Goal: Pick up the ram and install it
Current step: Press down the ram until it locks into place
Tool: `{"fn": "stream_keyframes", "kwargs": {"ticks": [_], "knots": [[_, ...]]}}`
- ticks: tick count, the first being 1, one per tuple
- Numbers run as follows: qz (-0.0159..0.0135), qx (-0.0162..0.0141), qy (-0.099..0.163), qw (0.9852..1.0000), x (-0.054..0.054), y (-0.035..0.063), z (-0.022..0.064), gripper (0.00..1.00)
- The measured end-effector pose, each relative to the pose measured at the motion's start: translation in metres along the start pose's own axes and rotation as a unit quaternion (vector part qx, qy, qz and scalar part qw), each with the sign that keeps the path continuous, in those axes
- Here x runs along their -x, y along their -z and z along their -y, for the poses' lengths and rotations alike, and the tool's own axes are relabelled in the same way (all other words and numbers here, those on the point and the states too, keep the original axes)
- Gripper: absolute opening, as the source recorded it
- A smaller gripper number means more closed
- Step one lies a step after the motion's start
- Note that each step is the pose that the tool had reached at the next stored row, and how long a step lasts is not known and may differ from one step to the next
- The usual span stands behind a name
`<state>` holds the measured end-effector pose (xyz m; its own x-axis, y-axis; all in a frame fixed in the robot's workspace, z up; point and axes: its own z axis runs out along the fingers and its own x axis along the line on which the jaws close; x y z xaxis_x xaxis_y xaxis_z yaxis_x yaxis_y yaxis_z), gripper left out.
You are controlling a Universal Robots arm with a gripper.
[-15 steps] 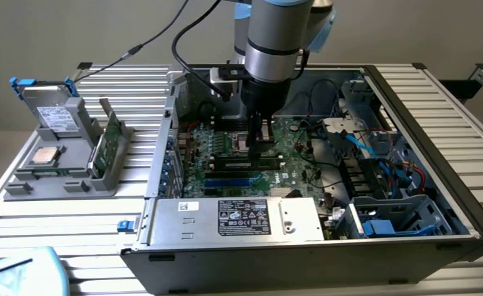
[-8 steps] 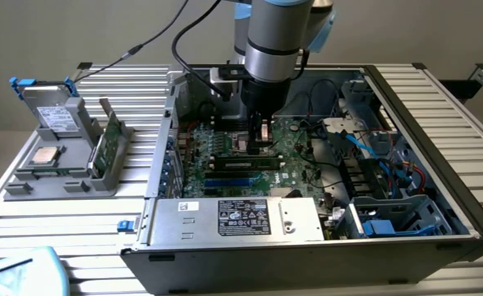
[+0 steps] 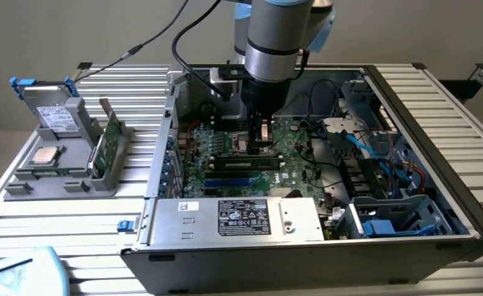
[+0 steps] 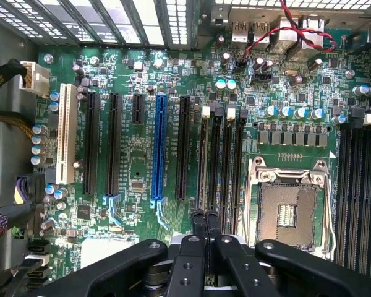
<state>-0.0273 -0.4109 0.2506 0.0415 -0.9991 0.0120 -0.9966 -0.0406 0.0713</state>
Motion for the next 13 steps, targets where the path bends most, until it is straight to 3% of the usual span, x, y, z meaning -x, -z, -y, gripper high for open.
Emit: {"fn": "stream_keyframes", "kwargs": {"ticks": [4,10,13], "knots": [[-0.0001,0.0000,0.000,1.0000,0.000,0.0001,0.0004,0.11],[0.0000,0.0000,0.000,1.0000,-0.001,0.0014,0.0203,0.11],[0.0001,0.0000,0.000,1.0000,-0.001,0.0016,0.0241,0.11]]}}
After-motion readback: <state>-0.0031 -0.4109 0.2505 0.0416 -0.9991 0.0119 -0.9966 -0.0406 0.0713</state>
